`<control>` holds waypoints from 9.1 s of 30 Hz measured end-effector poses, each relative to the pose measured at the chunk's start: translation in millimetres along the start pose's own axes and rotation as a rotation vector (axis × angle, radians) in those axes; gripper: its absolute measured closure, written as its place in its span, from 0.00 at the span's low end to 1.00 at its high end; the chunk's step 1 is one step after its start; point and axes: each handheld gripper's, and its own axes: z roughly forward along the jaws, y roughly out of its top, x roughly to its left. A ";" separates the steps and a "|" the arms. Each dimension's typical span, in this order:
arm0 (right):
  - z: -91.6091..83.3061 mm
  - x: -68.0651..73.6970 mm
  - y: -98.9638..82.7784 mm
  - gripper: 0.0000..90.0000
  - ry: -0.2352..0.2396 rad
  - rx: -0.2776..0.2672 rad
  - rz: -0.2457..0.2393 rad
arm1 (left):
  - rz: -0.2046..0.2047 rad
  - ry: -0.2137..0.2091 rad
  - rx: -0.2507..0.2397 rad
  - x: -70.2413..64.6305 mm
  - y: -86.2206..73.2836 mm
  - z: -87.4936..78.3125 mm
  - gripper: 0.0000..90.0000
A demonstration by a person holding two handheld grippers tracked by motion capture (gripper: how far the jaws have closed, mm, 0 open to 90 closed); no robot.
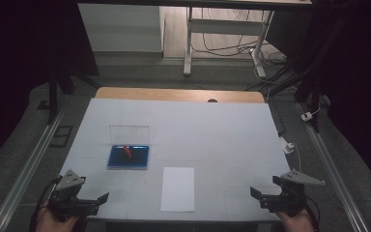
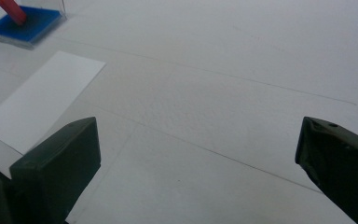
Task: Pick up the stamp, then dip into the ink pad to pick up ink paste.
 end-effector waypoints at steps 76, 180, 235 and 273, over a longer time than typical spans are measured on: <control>6.9 4.9 1.1 0.00 0.031 0.087 -0.080 | 0.077 -0.093 -0.031 23.2 59.2 53.9 0.00; 8.3 10.6 0.8 0.00 0.033 0.101 -0.138 | 0.175 -0.006 0.049 35.7 113.0 93.5 0.64; 9.3 12.5 0.6 0.00 0.026 0.113 -0.153 | 0.106 -0.051 0.063 50.8 87.4 116.1 0.65; 9.5 12.2 0.7 0.00 0.028 0.116 -0.151 | 0.166 -0.006 0.036 35.5 106.6 104.6 0.65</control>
